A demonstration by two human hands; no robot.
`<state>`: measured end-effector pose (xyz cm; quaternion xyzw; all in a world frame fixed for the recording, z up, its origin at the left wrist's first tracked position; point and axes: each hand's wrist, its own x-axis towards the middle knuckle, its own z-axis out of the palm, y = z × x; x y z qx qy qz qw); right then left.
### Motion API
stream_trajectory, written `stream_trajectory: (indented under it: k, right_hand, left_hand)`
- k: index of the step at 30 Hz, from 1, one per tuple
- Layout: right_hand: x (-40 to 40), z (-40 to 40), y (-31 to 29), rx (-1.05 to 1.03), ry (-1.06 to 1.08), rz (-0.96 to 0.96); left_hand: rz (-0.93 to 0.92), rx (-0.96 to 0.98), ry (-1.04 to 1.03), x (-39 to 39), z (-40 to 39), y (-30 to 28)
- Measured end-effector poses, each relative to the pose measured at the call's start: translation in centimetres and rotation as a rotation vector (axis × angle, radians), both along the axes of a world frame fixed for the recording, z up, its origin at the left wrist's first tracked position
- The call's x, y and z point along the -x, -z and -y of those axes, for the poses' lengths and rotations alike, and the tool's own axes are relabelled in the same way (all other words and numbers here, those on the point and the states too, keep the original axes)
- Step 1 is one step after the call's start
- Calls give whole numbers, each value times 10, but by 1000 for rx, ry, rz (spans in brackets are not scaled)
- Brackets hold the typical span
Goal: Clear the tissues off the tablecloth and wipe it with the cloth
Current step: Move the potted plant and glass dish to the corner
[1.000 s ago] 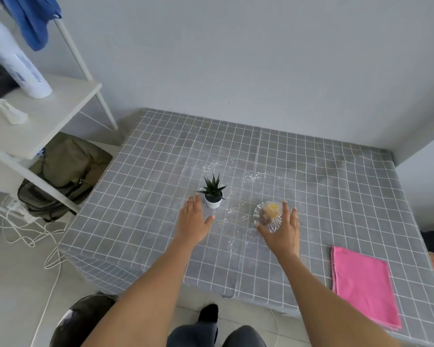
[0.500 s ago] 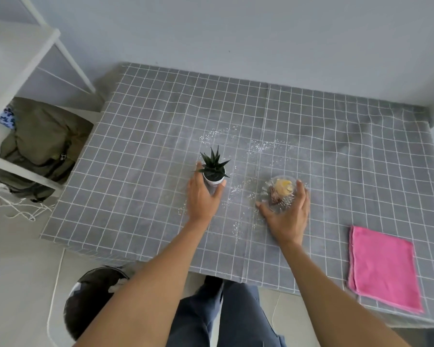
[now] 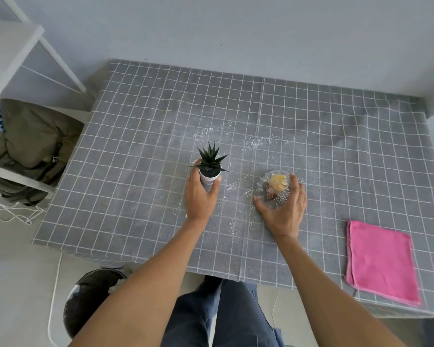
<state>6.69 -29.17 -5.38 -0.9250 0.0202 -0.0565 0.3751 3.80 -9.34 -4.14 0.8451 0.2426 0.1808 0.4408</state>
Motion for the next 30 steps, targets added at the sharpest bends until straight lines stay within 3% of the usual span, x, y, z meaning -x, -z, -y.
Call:
stream_trajectory:
  k: [13,30]
  right_hand:
    - [-4,-16,-4,-77,-46,12]
    - [-58,-185,-46,-144,-555,85]
  left_hand:
    - [43,-4,-123,23,-17,-11]
    - [80,-3,-553,45,-104,-42]
